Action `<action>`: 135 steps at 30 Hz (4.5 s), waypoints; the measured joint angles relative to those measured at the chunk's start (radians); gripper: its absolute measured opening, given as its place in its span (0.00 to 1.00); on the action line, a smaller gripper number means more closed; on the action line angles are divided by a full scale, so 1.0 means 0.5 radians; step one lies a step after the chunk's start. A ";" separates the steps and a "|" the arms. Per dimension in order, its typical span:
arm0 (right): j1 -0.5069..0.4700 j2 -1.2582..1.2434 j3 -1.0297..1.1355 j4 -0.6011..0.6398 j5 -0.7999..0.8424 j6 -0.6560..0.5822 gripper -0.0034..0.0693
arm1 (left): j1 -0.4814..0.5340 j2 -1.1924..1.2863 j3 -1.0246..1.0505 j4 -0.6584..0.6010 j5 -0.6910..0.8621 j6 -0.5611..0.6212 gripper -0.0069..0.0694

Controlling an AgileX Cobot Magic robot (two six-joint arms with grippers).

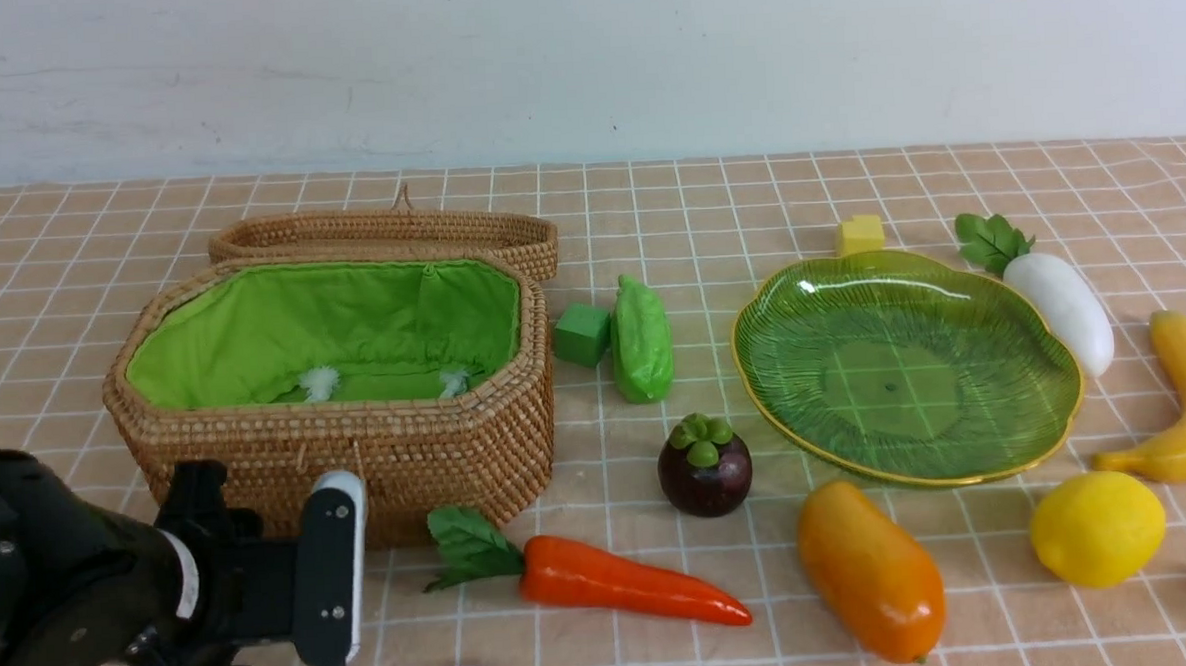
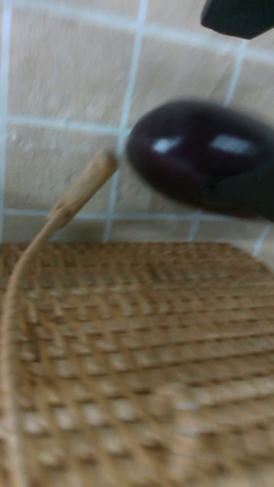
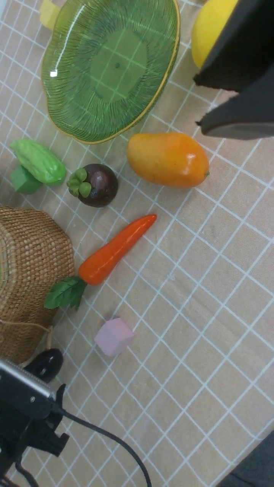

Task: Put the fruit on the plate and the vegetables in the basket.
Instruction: Use the left arm to grab an eggplant and put it into the left basket, then use the left arm to grab a carrot and put it into the left basket

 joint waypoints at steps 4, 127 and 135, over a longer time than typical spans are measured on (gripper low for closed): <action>0.000 0.000 0.000 0.011 0.008 0.000 0.24 | 0.000 0.147 -0.091 0.088 0.013 -0.170 0.75; 0.000 -0.039 -0.378 0.148 0.245 0.119 0.27 | -1.031 0.385 -1.960 0.075 1.477 -0.679 0.42; 0.000 -0.039 -0.378 0.148 0.223 0.119 0.27 | -0.418 0.667 -1.947 0.042 1.179 -0.709 0.64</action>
